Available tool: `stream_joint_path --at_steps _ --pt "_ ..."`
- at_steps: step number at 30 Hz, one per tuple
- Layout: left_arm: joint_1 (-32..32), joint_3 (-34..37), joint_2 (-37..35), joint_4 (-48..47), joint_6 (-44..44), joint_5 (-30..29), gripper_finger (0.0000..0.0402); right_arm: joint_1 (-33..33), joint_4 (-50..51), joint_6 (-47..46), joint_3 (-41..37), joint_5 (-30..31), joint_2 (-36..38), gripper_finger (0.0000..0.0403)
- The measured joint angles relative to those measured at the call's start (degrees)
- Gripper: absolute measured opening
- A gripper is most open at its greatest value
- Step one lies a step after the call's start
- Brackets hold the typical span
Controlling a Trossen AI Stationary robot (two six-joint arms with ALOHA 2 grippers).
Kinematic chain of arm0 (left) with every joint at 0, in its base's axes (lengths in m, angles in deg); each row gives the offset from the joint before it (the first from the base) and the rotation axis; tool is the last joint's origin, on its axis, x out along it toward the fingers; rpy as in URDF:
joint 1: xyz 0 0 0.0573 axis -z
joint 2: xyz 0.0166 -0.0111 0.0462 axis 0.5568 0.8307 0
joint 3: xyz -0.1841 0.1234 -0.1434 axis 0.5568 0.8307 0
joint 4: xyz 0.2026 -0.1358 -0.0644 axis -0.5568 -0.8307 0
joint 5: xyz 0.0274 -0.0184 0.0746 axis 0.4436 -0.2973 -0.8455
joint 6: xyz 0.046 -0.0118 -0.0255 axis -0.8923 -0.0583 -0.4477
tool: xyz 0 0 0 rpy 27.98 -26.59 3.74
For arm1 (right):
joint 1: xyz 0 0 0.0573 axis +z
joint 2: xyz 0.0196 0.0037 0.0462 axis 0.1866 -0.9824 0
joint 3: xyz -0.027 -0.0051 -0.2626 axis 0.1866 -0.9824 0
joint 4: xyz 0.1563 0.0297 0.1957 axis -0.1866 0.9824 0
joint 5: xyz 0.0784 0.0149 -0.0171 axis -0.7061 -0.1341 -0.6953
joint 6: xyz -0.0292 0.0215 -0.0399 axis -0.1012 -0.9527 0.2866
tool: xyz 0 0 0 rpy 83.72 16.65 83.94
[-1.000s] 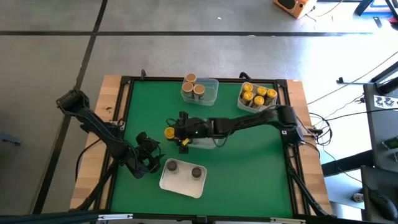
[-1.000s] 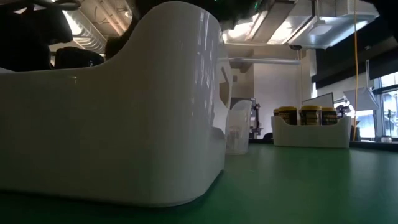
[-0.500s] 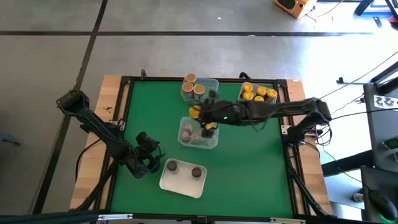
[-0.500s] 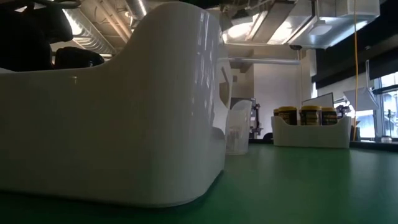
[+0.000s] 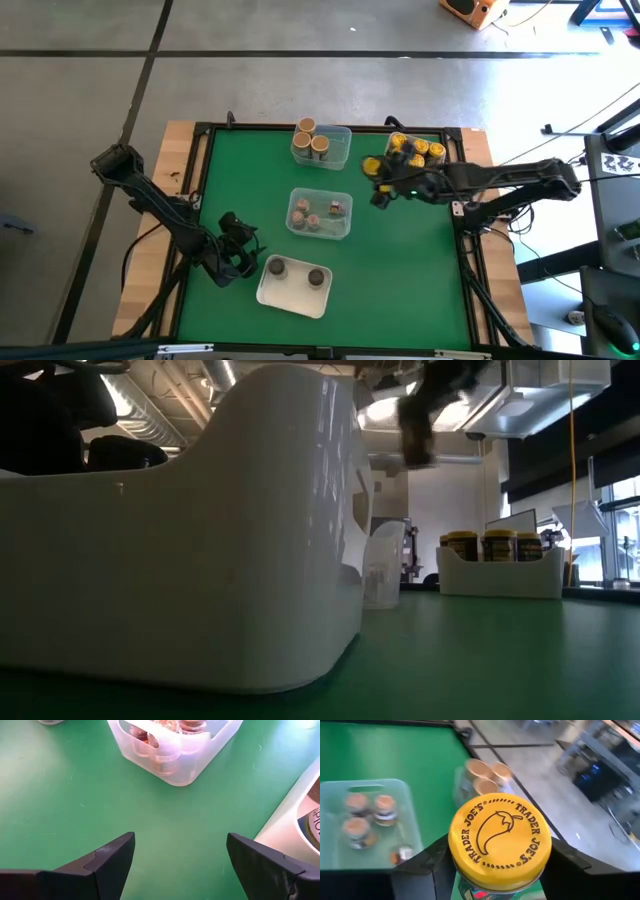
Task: Sort spices by type
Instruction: Put the yellow seasoning bottle into the top white bin
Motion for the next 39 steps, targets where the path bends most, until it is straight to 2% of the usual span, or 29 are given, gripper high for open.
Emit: stream_joint_path --at_steps 7,12,17,21,26,32,39 --pt "-0.02 0.00 0.00 -0.02 -0.09 -0.53 0.0311 0.00 6.46 -13.65 -10.59 7.30 14.02 0.0220" --pt "-0.02 0.00 0.00 -0.08 -0.24 -1.41 0.0311 -0.02 7.54 -18.90 -15.84 10.31 18.60 0.0220" --pt "-0.02 0.00 0.00 -0.07 -0.20 -1.44 0.0311 -0.14 8.74 -22.57 -18.37 14.03 18.39 0.0220" --pt "0.00 0.00 0.02 -0.02 -0.18 -1.44 0.0311 -0.01 17.03 -31.06 -18.52 12.90 18.07 0.0220" --pt "-0.07 0.00 0.02 0.11 -0.61 -1.78 0.0311 -0.41 26.26 -39.84 -18.52 17.26 17.54 0.0220" --pt "-0.04 0.00 0.02 0.14 -0.61 -1.88 0.0311 -3.21 30.56 -41.83 -18.57 17.32 16.54 0.0220" --pt "-0.07 0.00 0.04 0.20 -0.85 -2.34 0.0311 -8.93 29.96 -44.59 -22.69 17.29 14.37 0.0222"
